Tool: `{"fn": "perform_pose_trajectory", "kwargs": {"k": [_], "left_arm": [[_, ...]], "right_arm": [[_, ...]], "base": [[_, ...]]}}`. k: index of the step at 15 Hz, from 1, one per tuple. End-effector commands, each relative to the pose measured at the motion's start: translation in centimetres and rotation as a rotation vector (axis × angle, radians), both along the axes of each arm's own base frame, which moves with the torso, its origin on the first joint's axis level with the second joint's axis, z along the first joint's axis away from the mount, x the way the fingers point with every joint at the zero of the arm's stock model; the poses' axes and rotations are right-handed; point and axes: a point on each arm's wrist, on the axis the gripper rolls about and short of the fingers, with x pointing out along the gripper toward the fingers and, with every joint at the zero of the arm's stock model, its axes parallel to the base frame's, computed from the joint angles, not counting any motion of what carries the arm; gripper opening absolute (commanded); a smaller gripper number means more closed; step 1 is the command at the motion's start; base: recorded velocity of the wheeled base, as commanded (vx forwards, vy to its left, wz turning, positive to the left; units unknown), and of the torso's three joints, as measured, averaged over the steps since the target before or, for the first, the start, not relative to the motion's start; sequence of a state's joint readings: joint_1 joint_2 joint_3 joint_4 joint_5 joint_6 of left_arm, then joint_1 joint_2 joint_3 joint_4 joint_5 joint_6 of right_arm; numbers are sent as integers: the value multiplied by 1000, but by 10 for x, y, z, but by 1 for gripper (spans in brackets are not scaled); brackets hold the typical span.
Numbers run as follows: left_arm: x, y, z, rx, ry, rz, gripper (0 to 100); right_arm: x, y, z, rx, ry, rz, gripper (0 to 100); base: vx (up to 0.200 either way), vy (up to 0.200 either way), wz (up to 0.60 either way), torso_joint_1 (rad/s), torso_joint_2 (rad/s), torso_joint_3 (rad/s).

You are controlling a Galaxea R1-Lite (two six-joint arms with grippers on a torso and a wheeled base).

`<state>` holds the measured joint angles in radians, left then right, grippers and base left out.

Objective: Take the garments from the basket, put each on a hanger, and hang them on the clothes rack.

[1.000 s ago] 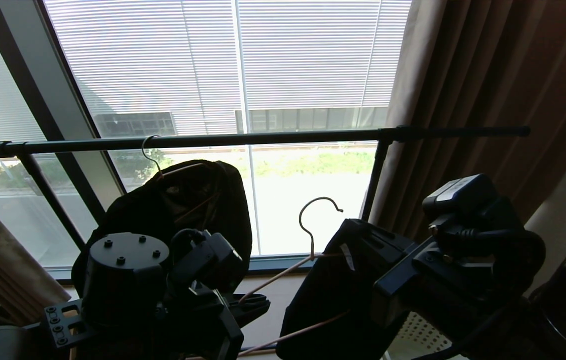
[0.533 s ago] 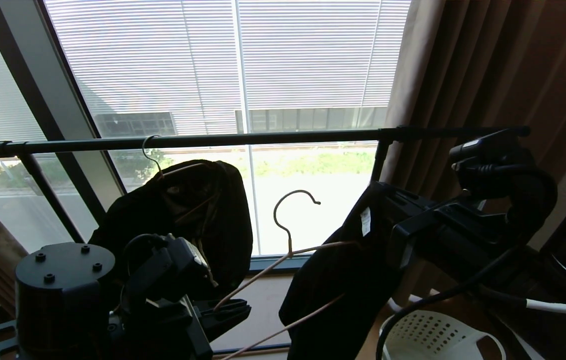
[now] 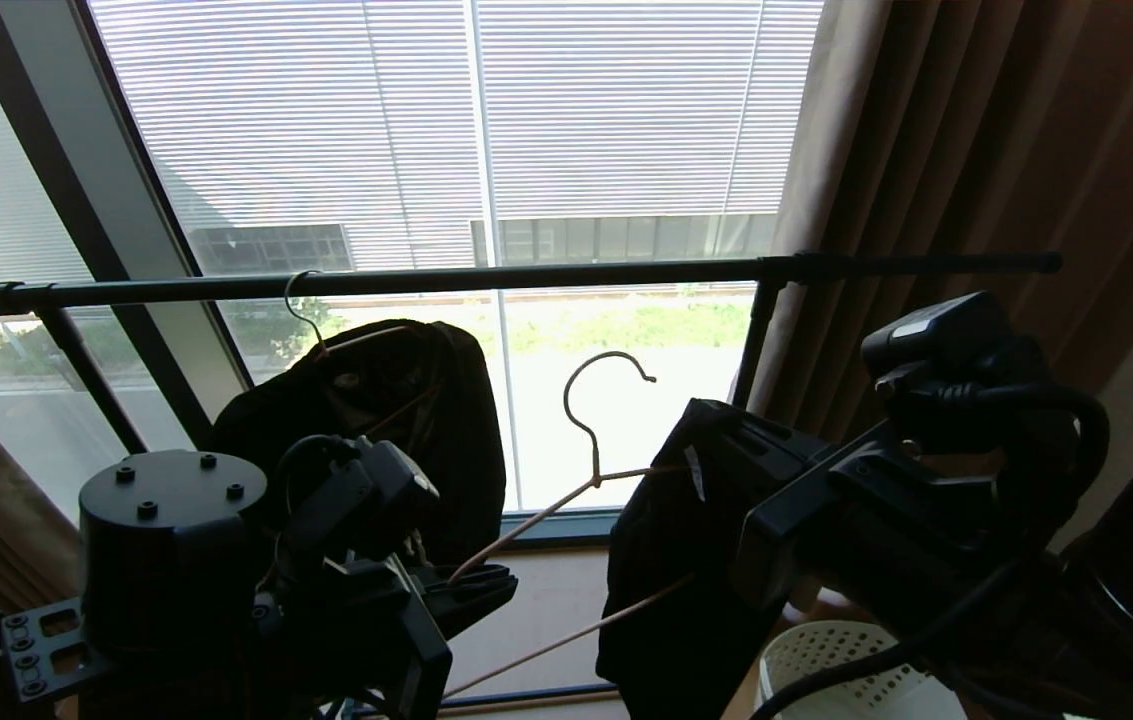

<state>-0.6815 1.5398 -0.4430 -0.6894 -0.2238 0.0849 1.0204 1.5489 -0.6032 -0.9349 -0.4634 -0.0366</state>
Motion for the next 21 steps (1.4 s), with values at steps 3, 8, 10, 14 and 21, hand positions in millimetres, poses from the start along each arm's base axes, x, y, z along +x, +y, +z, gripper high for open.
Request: {"fn": "perform_pose_trajectory", "kwargs": {"k": [3, 8, 10, 14, 21], "left_arm": [[10, -13, -7, 18, 19, -14, 0], [14, -23, -11, 28, 29, -30, 0], [16, -25, -11, 29, 27, -32, 0], [15, -22, -10, 24, 27, -24, 0], [4, -6, 1, -6, -2, -7, 0]], "right_arm": [[-11, 10, -5, -3, 14, 56, 0], [-21, 17, -4, 7, 16, 104, 0], [-22, 17, -2, 12, 13, 108, 0], [-23, 16, -4, 5, 17, 101, 0], [-3, -1, 1, 17, 9, 0, 0]], "base": [[0, 0, 0, 0, 0, 0], [0, 0, 0, 0, 0, 0], [0, 0, 0, 0, 0, 0], [0, 0, 0, 0, 0, 0], [0, 0, 0, 0, 0, 0]]}}
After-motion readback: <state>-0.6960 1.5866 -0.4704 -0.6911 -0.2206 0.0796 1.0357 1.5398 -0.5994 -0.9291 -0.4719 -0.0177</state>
